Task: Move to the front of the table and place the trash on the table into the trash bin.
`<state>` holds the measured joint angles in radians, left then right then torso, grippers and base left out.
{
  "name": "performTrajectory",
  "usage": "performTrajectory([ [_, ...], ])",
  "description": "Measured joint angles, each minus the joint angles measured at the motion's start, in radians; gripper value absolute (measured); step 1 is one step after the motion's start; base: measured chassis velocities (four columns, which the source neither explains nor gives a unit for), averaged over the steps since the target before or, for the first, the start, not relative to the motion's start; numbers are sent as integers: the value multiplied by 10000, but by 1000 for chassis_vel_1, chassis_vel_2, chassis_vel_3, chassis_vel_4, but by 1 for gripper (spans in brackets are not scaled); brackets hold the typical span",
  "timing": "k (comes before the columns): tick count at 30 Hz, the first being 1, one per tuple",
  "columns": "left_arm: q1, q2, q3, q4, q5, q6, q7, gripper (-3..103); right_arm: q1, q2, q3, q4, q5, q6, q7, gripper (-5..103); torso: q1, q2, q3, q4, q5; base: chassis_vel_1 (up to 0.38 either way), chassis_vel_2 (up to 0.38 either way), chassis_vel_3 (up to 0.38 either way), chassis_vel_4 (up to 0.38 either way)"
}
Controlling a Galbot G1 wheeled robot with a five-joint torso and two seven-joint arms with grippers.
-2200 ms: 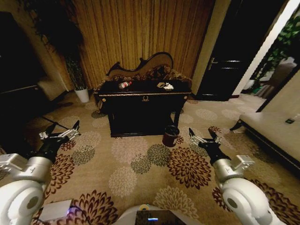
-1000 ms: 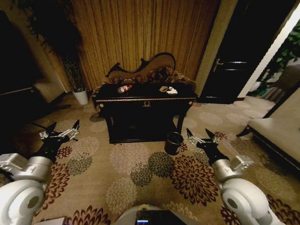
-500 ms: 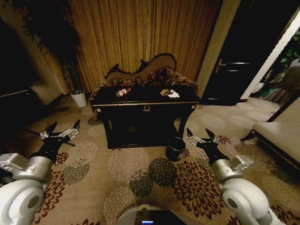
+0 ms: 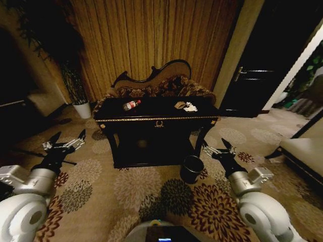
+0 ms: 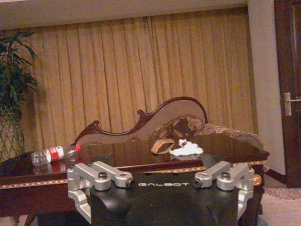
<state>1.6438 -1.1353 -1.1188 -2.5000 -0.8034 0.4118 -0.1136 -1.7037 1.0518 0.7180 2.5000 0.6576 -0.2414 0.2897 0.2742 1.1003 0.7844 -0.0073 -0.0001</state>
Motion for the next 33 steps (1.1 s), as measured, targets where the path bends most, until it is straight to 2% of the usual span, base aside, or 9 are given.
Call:
performTrajectory([
  [33,5,-17,12,0,9,-28,0,100,14,-2,-18,0,-33,184,-7,100,3,-1,0,0,0,-202,203,205,-209],
])
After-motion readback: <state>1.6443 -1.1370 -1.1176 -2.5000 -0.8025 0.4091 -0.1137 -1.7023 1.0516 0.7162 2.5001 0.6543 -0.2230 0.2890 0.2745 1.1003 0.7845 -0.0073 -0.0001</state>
